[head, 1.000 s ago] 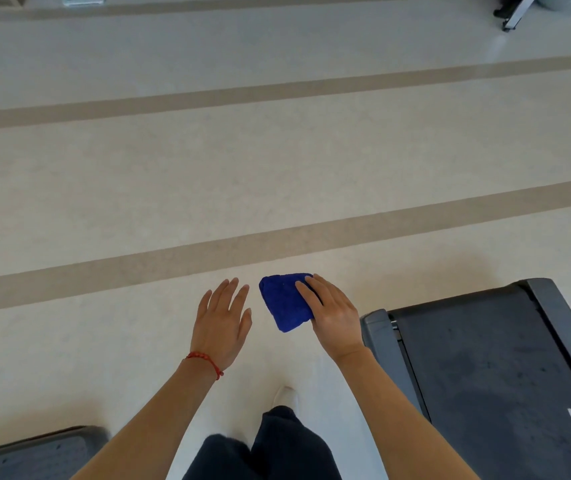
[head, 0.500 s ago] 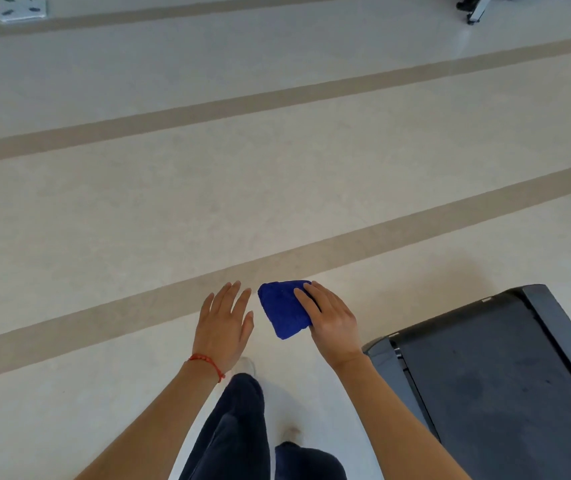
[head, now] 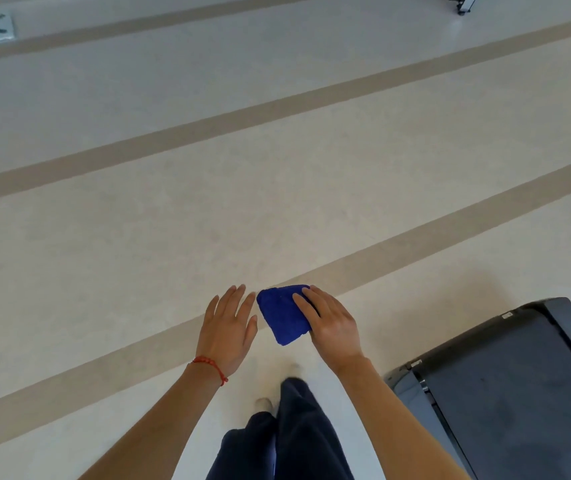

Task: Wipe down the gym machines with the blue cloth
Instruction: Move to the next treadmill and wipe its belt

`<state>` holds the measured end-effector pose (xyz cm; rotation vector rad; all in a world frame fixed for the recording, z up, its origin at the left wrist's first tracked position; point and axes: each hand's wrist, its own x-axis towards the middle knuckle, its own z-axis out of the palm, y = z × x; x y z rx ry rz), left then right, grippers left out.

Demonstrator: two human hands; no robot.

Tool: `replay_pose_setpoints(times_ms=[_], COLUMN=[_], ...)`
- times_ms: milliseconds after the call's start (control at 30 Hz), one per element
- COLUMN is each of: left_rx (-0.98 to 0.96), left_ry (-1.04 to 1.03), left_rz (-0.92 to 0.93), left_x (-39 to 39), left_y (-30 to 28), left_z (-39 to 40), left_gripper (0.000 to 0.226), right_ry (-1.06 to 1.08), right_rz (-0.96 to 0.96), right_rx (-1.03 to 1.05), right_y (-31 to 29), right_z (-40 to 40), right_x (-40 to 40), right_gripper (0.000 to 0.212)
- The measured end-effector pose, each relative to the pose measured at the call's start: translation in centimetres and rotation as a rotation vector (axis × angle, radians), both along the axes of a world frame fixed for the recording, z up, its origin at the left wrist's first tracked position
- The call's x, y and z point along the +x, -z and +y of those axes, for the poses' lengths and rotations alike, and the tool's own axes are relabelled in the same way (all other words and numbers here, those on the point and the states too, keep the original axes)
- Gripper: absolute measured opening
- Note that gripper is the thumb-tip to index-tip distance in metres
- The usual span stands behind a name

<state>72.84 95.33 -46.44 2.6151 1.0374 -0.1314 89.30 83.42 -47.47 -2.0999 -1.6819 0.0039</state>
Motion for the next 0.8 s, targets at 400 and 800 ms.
replay_pose_setpoints(times_ms=[400, 800], left_rx=[-0.013, -0.021], left_ry=[0.029, 0.272], left_rz=[0.054, 0.071], left_x=[9.2, 19.3], left_y=[0.4, 0.2], left_z=[8.6, 13.0], left_gripper=[0.056, 0.069], right_ry=[0.018, 0.324], right_rz=[0.035, 0.033], right_rx=[0.012, 0.020], right_y=[0.3, 0.9], right_z=[8.2, 9.5], right_x=[8.6, 15.0], right_gripper=[0.080, 0.066])
